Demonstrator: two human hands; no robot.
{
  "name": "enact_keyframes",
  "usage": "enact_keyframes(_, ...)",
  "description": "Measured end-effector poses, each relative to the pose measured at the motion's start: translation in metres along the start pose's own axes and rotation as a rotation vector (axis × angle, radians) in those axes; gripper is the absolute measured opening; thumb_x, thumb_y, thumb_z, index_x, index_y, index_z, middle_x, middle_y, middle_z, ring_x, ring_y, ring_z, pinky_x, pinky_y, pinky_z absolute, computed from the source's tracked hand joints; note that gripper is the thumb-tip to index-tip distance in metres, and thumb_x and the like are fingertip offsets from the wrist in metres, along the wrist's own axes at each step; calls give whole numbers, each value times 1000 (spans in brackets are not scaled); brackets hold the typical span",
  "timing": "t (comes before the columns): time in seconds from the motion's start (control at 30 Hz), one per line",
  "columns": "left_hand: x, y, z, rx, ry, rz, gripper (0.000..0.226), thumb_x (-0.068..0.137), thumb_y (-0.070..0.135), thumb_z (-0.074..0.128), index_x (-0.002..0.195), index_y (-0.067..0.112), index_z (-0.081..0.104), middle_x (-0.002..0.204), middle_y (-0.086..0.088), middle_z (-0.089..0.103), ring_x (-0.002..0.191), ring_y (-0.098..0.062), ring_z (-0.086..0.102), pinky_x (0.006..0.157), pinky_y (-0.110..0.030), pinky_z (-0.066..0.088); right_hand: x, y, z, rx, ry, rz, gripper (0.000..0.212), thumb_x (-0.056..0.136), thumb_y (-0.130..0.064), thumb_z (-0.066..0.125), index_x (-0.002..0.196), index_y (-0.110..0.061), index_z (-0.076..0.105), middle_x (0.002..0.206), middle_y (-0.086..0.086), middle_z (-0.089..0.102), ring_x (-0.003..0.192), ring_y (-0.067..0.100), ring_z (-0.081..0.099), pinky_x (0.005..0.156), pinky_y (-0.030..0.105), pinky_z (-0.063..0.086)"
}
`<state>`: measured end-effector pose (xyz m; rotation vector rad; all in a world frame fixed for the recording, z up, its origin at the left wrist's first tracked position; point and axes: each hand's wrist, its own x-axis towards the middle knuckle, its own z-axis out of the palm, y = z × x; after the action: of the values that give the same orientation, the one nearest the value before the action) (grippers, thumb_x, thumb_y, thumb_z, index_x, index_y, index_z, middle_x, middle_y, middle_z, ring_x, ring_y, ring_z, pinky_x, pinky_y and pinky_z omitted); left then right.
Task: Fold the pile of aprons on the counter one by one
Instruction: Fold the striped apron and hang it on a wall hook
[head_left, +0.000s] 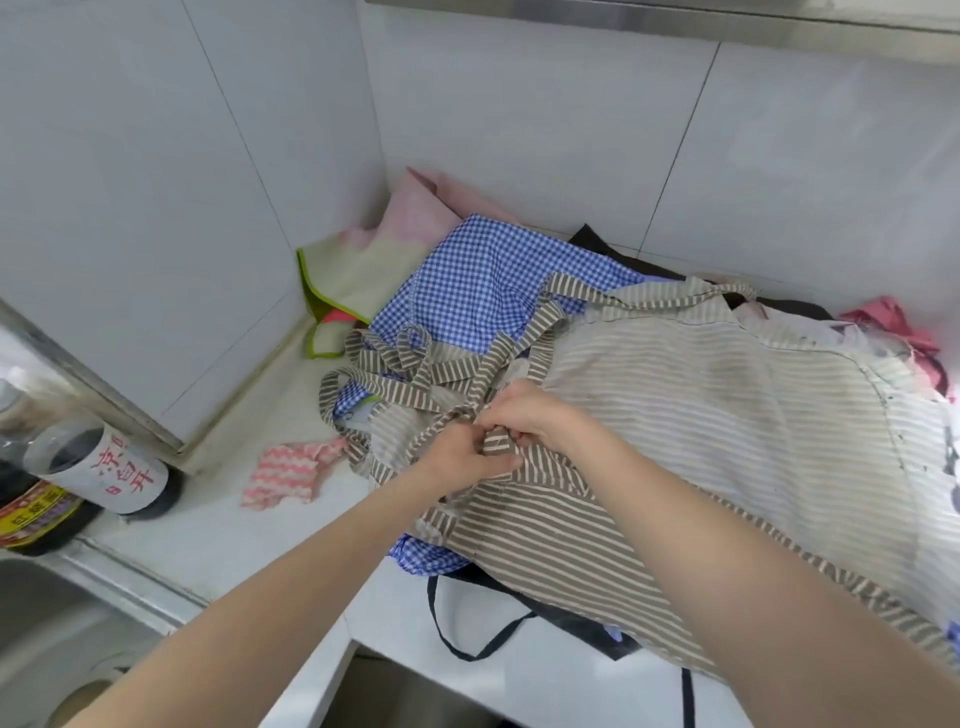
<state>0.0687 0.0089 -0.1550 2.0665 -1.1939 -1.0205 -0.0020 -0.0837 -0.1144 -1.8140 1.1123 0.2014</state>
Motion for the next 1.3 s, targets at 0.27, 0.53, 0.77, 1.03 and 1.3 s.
enact_keyframes(0.27,9,11,-6,473,-78,-72,46,91,36,58,58,13,37,58,-2,43,53,-10,40,46,-21,27,-48,-47,-71,688,8,-263,14,82,6,58,74,-5,56,62,1,50,44,4,35,39,17,22)
enact_keyframes(0.53,12,39,-3,619,-28,76,38,91,21,57,127,11,49,119,-9,60,112,-26,56,90,-33,45,-123,-29,-161,940,545,-440,25,90,-1,52,69,-13,45,59,3,44,33,4,32,32,14,20)
enact_keyframes(0.77,21,44,5,789,51,352,37,93,10,43,128,21,48,108,-13,65,101,-31,62,84,-38,48,-149,109,-154,502,902,-6,28,95,-8,44,67,-10,46,62,9,52,24,2,37,28,14,29)
enact_keyframes(1.03,12,37,12,1243,60,389,39,90,4,45,126,16,37,113,-3,63,107,-23,59,94,-34,38,-165,209,-99,74,551,565,42,91,-32,57,61,-3,52,49,11,57,32,18,47,38,22,37)
enact_keyframes(1.3,19,42,-3,807,-347,228,35,82,30,69,114,18,61,109,0,62,99,-19,57,79,-29,45,-127,169,-87,-251,447,245,26,92,-12,51,118,-8,56,121,11,58,67,22,59,61,27,49)
